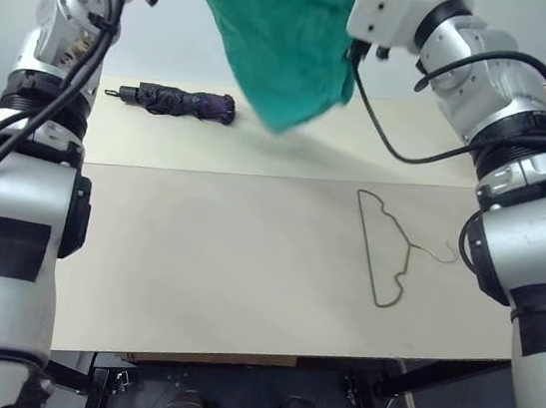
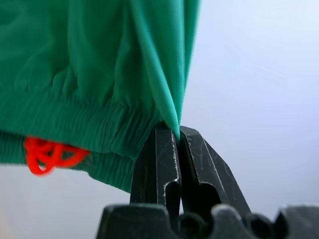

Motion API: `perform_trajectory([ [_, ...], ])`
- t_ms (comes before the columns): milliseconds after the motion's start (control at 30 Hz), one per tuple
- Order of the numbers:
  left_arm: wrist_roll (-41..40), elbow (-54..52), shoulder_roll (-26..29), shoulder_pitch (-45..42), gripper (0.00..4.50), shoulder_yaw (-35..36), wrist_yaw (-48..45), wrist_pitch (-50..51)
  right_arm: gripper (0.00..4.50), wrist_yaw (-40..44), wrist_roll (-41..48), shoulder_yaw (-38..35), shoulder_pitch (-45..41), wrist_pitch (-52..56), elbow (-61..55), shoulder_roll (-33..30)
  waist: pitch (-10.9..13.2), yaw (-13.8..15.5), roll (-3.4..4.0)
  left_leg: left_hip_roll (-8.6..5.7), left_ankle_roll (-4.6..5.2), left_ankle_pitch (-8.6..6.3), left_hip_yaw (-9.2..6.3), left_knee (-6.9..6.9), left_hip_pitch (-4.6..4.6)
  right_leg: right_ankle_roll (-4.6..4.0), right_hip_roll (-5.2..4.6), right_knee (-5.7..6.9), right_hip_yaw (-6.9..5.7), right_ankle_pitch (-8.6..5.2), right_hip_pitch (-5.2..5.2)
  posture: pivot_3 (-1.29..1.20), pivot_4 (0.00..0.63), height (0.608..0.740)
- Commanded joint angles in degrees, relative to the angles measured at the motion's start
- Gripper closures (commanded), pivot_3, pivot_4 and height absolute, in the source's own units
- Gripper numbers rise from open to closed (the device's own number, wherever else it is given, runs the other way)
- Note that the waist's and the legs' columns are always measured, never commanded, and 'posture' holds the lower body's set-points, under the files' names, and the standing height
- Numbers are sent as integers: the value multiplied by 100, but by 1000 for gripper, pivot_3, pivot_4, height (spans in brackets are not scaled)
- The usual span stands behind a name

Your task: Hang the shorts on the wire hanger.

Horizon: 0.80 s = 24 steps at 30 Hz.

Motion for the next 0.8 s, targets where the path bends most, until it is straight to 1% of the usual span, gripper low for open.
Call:
perform_trajectory([
  [33,88,-85,252,213,4479,44,22,-639,4500,-198,-19,-241,235,-433,212,-422,0,41,0,-2,1,-1,0,2,0,0,0,-5,-1,0,6,31,0,740],
  [100,54,-448,341,766,4479,-7,-468,-1018,4500,189,-77,-139,697,-955,160,-560,-1,70,1,-8,5,-2,0,8,20,3,-2,-40,-1,0,35,21,0,740],
  [200,-203,-1190,494,1618,4479,110,-1170,-1237,4500,697,-68,-105,1304,-1647,26,-728,-1,55,1,-6,24,-14,-1,5,110,8,-1,-69,-12,0,137,12,0,740],
  [267,-481,-2229,743,2767,4479,204,-1858,-1254,4500,1125,-24,-61,1961,-2223,-173,-862,-2,-20,3,-7,28,-7,-2,14,111,14,0,-67,-8,19,140,5,0,740],
  [400,-1453,-4773,1342,5159,4479,514,-3355,-465,4500,1697,-122,74,3131,-3108,-682,-1165,-9,-253,9,-3,17,8,-4,20,110,15,0,-57,4,27,135,2,0,740],
  [433,-1614,-5243,1504,5617,4479,590,-3650,-279,4500,1775,-168,97,3361,-3220,-789,-1225,-9,-307,8,1,14,10,-5,20,103,13,1,-57,5,28,126,2,0,740],
  [467,-1720,-5631,1637,6058,4479,681,-3856,-151,4500,1817,-259,145,3588,-3350,-926,-1313,-8,-353,8,4,14,10,-6,25,94,13,3,-23,5,28,119,5,5,740],
  [533,-1903,-6115,1983,6765,4479,761,-4376,-51,4500,1884,-415,228,3956,-3531,-1129,-1465,-8,-433,7,3,15,11,-6,30,96,13,2,-35,6,28,115,9,11,740],
  [567,-1973,-6333,2173,7063,4479,810,-4605,22,4500,1886,-491,236,4090,-3572,-1234,-1531,-7,-461,9,3,16,10,-4,28,112,13,4,-32,12,27,125,9,17,740],
  [633,-2250,-6653,2618,7610,4479,882,-5216,9,4500,1898,-576,204,4305,-3602,-1414,-1623,-6,-522,11,3,32,1,7,13,174,13,8,-33,27,25,178,11,20,740],
  [667,-2401,-6853,2799,7870,4479,960,-5460,154,4500,1884,-612,175,4393,-3598,-1497,-1658,-4,-525,12,5,50,-10,8,4,223,12,11,-47,26,20,231,10,23,740],
  [733,-2708,-7155,3090,8302,4479,1087,-5905,283,4500,1922,-593,103,4541,-3612,-1645,-1713,-1,-538,14,5,79,-27,11,0,284,11,12,-70,25,12,293,10,24,740],
  [800,-2937,-7483,3296,8737,4479,1239,-6212,371,4500,1984,-535,42,4704,-3656,-1848,-1793,-1,-541,10,8,96,-37,11,-2,311,14,13,-79,24,1,327,5,28,740],
])
